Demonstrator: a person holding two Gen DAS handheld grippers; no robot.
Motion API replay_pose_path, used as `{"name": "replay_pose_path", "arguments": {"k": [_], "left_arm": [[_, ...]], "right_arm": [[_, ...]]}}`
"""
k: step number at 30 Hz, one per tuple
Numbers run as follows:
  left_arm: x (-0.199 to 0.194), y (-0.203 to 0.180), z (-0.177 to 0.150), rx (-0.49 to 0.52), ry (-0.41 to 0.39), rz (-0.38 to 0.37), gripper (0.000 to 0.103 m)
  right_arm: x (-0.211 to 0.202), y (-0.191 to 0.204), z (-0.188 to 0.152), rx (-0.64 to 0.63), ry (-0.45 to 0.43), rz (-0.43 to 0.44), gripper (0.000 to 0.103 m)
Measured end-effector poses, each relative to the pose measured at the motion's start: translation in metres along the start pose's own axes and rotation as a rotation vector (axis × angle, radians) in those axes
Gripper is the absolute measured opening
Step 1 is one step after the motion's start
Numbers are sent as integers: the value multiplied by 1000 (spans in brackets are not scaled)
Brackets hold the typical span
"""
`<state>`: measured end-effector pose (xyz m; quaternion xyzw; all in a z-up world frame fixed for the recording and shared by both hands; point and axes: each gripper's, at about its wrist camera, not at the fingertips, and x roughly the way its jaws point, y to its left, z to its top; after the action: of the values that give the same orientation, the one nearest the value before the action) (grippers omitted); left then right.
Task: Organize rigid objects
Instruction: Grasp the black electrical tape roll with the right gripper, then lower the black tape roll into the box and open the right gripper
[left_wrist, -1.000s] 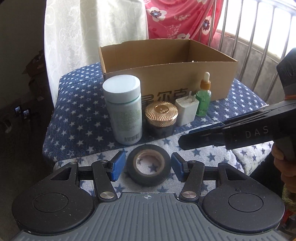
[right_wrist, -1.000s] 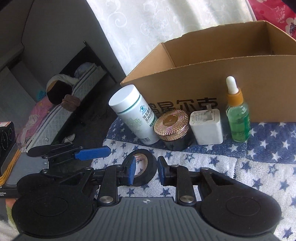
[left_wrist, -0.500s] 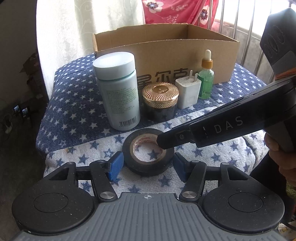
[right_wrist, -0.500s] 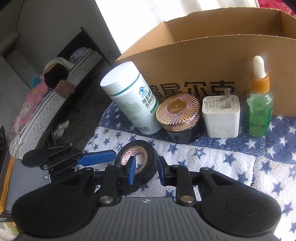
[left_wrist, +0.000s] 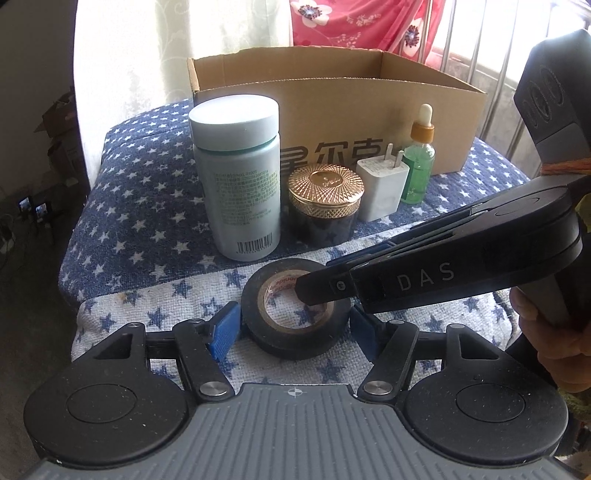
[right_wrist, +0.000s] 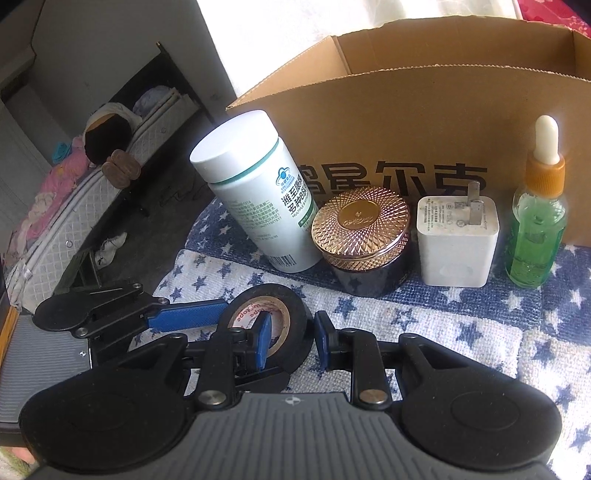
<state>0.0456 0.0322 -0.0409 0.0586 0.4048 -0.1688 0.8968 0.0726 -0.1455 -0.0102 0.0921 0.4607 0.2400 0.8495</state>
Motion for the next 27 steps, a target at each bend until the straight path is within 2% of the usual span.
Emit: {"name": "replay_pose_path", "arguments": {"k": [12, 18, 22, 27], "left_arm": [[-12, -8, -2, 25, -45, 26, 64], [-36, -21, 2, 79, -123, 72, 64], [-57, -28, 16, 112, -203, 94, 64], [-76, -37, 53, 155, -272, 126, 64]], "right_arm": [[-9, 12, -6, -44, -41, -36, 25], [-32, 27, -5, -97, -106, -58, 24], [-55, 38, 5, -139, -169, -68, 24], [-88, 47, 35, -194, -249, -89, 24]]}}
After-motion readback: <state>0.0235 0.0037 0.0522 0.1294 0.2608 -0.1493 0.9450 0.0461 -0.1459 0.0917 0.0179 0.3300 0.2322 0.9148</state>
